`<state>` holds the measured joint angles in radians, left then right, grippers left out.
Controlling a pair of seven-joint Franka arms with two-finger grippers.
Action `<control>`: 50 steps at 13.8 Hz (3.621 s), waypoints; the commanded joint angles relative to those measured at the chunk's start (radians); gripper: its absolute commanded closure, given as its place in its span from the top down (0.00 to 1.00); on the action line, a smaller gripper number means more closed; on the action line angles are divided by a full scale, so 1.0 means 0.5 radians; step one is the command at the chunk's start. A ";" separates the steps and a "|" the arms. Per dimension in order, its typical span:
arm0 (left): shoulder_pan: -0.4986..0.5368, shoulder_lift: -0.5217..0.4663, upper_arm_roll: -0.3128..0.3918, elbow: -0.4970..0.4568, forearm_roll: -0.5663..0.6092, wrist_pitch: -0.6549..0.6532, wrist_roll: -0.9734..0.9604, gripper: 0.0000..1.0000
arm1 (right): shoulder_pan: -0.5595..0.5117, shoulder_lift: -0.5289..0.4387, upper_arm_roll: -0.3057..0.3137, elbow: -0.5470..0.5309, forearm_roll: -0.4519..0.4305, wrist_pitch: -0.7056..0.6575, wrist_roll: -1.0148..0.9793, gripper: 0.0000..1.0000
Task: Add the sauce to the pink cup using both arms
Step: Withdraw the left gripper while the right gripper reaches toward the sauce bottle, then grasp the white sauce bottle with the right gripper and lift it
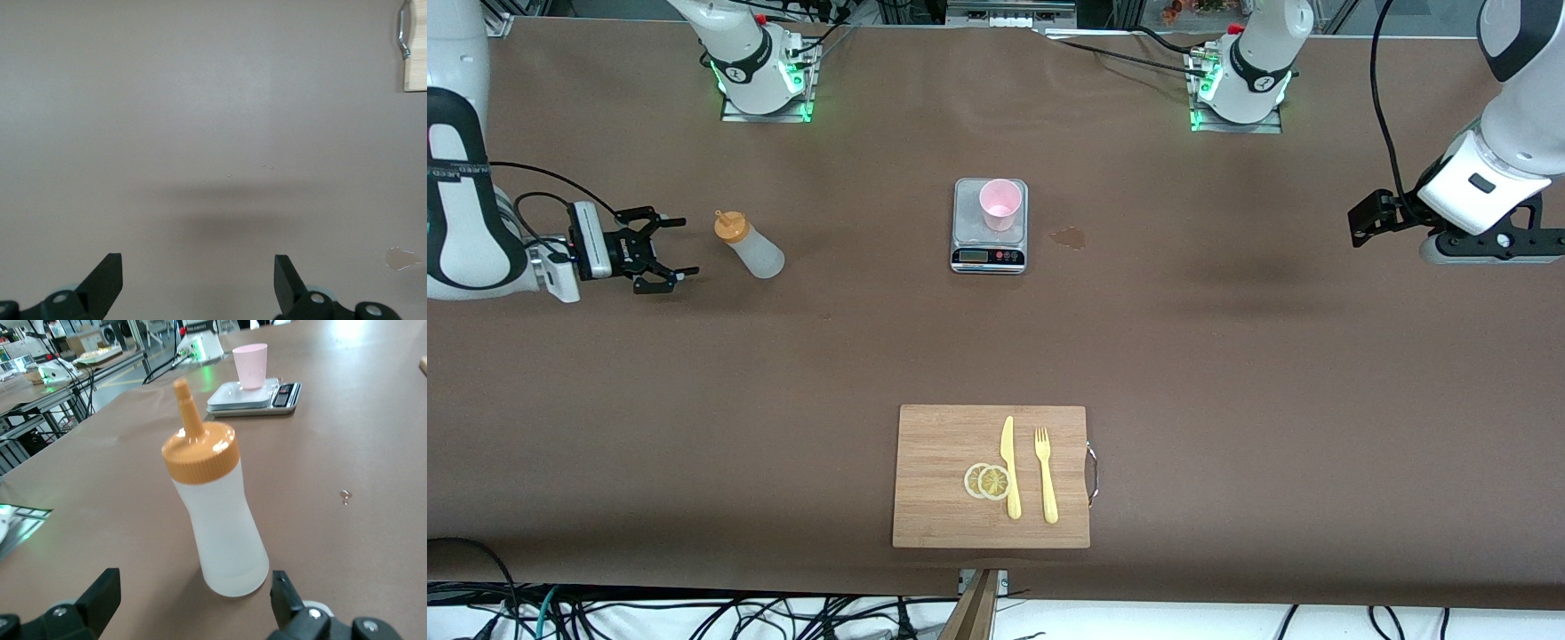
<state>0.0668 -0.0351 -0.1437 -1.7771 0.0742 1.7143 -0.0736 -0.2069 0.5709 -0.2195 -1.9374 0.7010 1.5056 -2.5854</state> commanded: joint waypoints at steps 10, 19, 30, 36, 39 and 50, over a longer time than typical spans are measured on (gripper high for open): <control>-0.121 0.135 0.192 0.179 -0.145 -0.078 0.003 1.00 | 0.012 0.205 0.019 -0.157 0.460 -0.008 -0.400 1.00; -0.131 0.147 0.177 0.219 -0.152 -0.134 0.003 1.00 | 0.122 0.248 0.049 -0.215 0.629 0.032 -0.606 1.00; -0.124 0.147 0.171 0.219 -0.155 -0.161 0.006 1.00 | 0.150 0.254 0.123 -0.224 0.660 -0.075 -0.661 0.98; -0.124 0.147 0.171 0.219 -0.158 -0.164 0.006 1.00 | 0.150 0.245 0.150 -0.200 0.660 -0.075 -0.616 0.23; -0.124 0.147 0.171 0.219 -0.158 -0.164 0.006 1.00 | 0.205 0.205 0.169 -0.160 0.657 -0.069 -0.490 0.01; -0.121 0.147 0.171 0.219 -0.161 -0.164 -0.003 1.00 | 0.717 -0.298 0.154 -0.129 0.577 0.283 0.626 0.00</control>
<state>0.0066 0.0224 -0.0612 -1.7014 0.0088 1.6568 -0.0746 0.0934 0.4848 -0.1323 -1.9843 1.0078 1.6034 -2.3771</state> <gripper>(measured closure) 0.000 0.744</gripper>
